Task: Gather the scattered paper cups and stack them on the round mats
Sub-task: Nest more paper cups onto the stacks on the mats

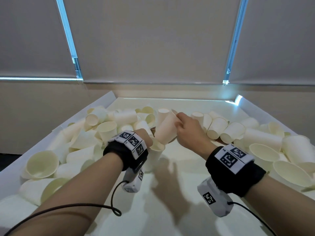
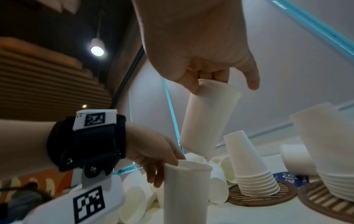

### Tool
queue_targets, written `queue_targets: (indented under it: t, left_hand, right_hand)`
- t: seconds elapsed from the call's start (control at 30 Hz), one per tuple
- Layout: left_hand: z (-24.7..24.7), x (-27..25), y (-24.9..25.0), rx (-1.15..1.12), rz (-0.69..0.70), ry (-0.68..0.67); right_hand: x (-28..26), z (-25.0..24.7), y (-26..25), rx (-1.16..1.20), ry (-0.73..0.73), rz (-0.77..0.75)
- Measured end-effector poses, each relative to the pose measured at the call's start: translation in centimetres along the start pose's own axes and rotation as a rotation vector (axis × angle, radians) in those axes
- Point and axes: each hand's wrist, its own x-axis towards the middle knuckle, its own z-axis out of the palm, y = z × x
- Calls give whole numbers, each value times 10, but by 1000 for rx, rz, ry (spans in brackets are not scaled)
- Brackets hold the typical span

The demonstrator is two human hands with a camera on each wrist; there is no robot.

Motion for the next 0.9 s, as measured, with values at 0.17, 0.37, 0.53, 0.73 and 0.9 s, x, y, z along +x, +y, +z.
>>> queue_targets:
  t: [0.17, 0.37, 0.53, 0.73, 0.9]
  left_hand:
    - [16, -1, 0, -463, -37, -72]
    - [14, -10, -18, -650, -88, -209]
    - [9, -6, -25, -712, -91, -211]
    - [6, 3, -27, -725, 14, -253]
    - [20, 12, -27, -423, 149, -359]
  right_hand:
    - [-5, 11, 0, -191, -139, -72]
    - [11, 18, 2, -359, -225, -157]
    - [23, 22, -1, -435, -241, -209]
    - [21, 36, 5, -481, -401, -153]
    - [22, 56, 29, -238, -512, -22]
